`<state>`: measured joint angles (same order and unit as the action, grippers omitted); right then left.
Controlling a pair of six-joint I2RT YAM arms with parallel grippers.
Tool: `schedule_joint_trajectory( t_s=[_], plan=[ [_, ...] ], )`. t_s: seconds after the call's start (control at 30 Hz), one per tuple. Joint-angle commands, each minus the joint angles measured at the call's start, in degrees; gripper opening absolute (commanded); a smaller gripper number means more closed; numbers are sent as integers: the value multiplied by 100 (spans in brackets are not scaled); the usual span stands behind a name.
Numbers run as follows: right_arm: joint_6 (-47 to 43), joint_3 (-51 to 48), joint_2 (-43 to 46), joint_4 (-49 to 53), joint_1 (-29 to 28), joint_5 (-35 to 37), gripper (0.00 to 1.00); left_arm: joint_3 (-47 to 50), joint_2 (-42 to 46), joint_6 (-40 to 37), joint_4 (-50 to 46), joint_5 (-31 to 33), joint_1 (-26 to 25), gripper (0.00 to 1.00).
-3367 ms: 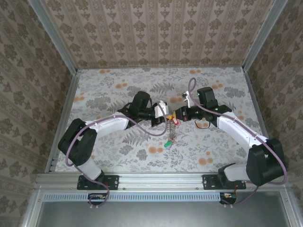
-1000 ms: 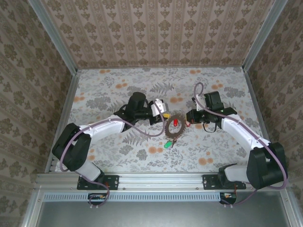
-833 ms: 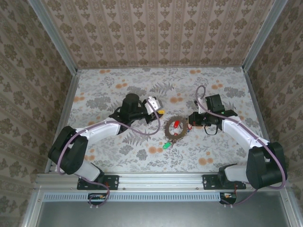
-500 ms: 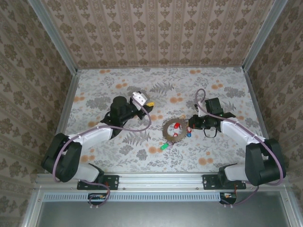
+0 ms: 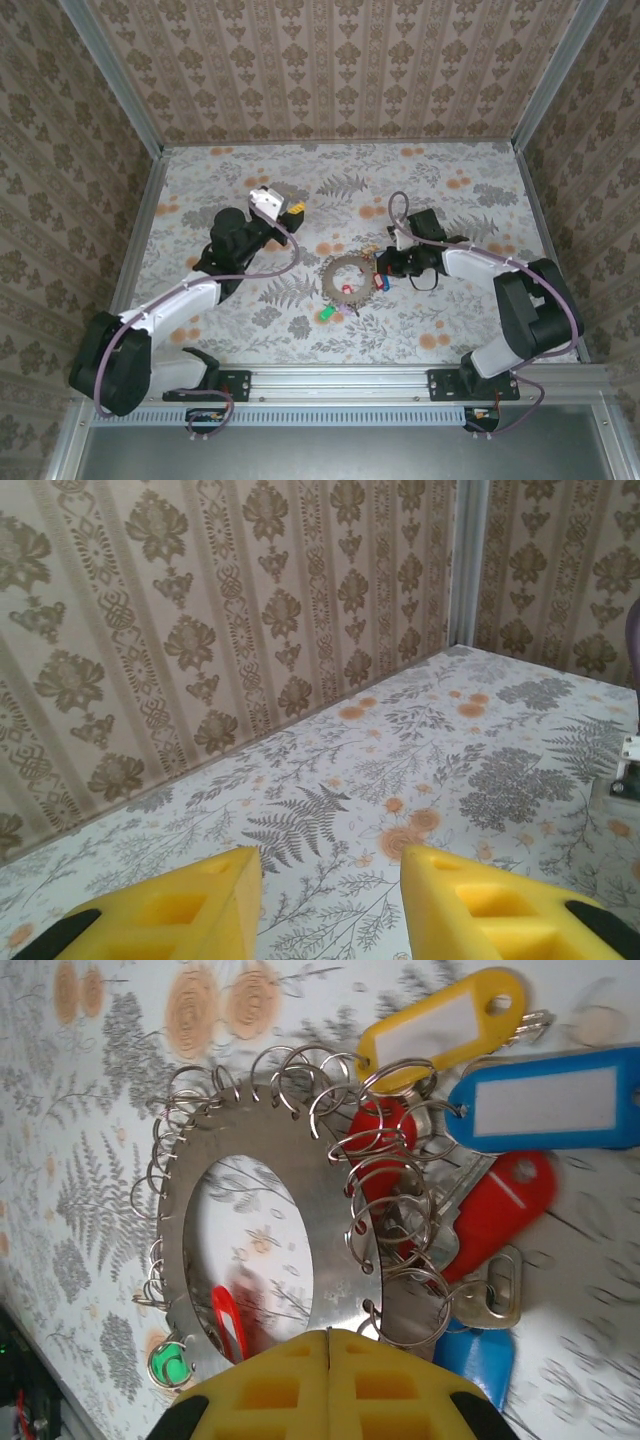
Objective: Put the keys on the keyring
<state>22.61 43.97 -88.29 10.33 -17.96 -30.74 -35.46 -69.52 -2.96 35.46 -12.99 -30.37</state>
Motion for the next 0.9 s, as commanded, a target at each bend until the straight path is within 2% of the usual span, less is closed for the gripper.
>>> schedule_joint_trajectory(
  t_s=[0.0,0.2,0.33,0.37,0.47,0.53,0.67,0.77,0.87],
  plan=[
    [100,309,-113,-140,-47,-104,0,101,223,199,-165,130,57,41],
    [-603,419,-83,964,-24,789,0,201,449,107,-368,240,86,43],
    [-646,477,-135,1216,52,1228,6,261,500,83,-381,237,117,44],
    [-617,516,-151,1274,59,1436,9,269,509,84,-393,224,119,44],
    [-613,777,-269,1602,59,2141,27,277,595,79,-454,274,132,44],
    [-681,914,-351,1788,65,2743,29,302,659,55,-502,336,139,45],
    [-784,880,-325,1698,209,2902,29,385,838,1,-606,495,188,48],
    [-728,538,167,1147,211,2840,32,455,959,-37,-733,635,207,51],
    [-607,150,822,566,208,3328,35,494,1066,-61,-906,763,218,57]
  ],
)
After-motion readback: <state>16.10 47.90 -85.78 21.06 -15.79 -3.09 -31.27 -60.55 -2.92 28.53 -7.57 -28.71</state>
